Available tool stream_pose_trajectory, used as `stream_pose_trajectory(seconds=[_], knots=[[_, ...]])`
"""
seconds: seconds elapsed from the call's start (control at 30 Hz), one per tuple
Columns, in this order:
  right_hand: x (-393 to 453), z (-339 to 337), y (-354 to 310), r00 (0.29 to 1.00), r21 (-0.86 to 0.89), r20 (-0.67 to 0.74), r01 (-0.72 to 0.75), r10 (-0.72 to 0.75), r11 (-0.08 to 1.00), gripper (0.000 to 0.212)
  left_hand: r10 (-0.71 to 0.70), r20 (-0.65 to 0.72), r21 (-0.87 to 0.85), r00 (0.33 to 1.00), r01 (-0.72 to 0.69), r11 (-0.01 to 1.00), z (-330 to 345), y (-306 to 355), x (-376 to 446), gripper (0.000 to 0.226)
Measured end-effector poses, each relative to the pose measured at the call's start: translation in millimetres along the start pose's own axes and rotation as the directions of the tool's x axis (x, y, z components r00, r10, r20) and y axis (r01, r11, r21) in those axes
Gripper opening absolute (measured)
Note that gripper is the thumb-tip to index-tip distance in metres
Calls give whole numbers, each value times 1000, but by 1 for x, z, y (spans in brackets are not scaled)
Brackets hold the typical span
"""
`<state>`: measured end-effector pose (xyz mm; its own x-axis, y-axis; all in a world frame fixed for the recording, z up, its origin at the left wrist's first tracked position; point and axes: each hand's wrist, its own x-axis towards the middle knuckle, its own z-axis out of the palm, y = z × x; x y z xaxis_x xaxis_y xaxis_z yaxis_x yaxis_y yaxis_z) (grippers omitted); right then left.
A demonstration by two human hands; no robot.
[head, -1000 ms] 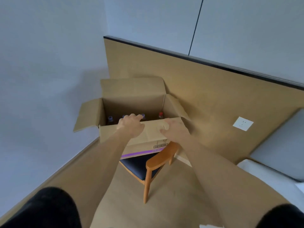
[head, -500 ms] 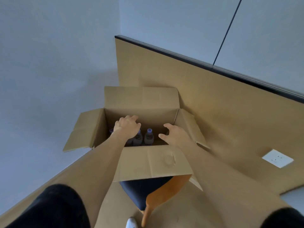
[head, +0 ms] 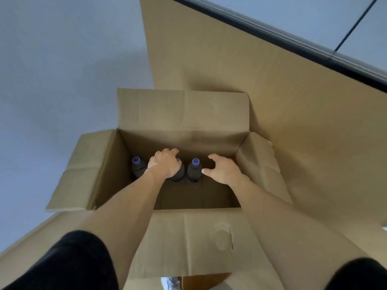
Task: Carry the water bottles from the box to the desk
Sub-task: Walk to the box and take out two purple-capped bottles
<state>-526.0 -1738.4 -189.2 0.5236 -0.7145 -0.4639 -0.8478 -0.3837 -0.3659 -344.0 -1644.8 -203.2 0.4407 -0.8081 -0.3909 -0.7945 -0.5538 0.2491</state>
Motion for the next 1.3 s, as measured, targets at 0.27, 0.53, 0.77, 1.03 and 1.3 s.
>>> stream_pose_trajectory(seconds=[0.27, 0.53, 0.77, 1.03, 1.3], knots=[[77, 41, 8, 991, 14, 130, 16, -18, 1000, 66, -99, 110, -28, 989, 103, 994, 43, -4, 53, 59], [121, 74, 25, 992, 58, 123, -27, 19, 998, 78, -173, 148, -65, 974, 184, 981, 77, -8, 84, 72], [139, 102, 28, 997, 144, 73, -17, 6, 989, 75, -158, 83, -46, 984, 162, 986, 97, -7, 100, 60], [153, 114, 35, 999, 181, -22, 41, -37, 983, 64, -127, 120, 33, 985, 124, 992, 108, -7, 109, 51], [156, 134, 50, 998, 298, -44, 50, -38, 953, 72, -78, 144, -96, 986, 92, 991, 136, -20, 107, 70]])
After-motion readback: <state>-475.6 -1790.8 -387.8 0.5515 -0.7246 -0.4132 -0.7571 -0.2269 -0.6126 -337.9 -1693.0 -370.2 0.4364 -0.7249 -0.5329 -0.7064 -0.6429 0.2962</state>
